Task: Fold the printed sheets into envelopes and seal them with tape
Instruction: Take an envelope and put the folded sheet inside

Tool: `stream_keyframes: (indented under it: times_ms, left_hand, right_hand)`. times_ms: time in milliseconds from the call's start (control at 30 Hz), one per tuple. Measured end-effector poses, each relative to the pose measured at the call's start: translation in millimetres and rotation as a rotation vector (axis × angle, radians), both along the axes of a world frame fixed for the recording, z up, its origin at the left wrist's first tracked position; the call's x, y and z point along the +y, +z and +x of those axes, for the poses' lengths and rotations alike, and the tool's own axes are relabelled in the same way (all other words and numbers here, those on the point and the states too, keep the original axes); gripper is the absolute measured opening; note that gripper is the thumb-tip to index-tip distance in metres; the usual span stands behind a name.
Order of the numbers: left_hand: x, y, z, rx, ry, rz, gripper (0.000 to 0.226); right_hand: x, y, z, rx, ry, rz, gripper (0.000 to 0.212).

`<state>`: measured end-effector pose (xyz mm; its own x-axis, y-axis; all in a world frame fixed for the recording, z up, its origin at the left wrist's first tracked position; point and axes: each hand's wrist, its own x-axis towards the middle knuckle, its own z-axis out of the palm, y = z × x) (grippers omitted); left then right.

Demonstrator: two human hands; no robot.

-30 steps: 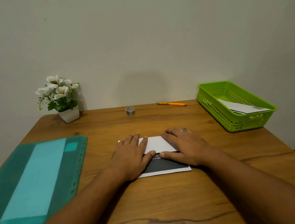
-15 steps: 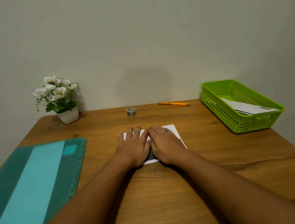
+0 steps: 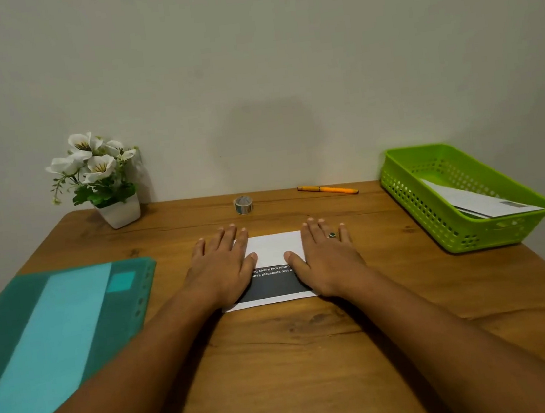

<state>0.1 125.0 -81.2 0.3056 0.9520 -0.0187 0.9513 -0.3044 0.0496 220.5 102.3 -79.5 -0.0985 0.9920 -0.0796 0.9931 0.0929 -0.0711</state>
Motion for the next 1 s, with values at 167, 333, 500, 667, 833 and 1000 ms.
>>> stream_keyframes:
  times_ms: [167, 333, 500, 667, 833, 1000]
  left_hand:
    - [-1.0, -0.5, -0.1, 0.002, 0.001, 0.019, 0.062]
    - [-1.0, 0.9, 0.9, 0.013, 0.006, 0.005, 0.062]
    - [-2.2, 2.8, 1.3, 0.007, 0.002, -0.019, 0.063]
    - [-7.0, 7.7, 28.2, 0.116, 0.057, 0.006, 0.072]
    - [-8.9, 9.6, 81.6, 0.099, -0.125, -0.001, 0.067]
    - [-5.9, 5.6, 62.0, 0.057, -0.125, -0.031, 0.066]
  right_hand:
    - [-2.7, 1.2, -50.1, 0.017, 0.166, 0.077, 0.067]
    - [-2.8, -4.8, -41.9, 0.082, 0.125, 0.024, 0.068]
    - [-3.8, -0.9, 25.5, 0.033, -0.004, 0.0, 0.075]
    - [-4.6, -4.9, 38.8, 0.032, -0.019, 0.019, 0.074]
    - [-4.4, -7.7, 39.1, 0.031, -0.023, 0.043, 0.074]
    - [-4.4, -7.4, 38.7, 0.038, -0.029, 0.039, 0.072]
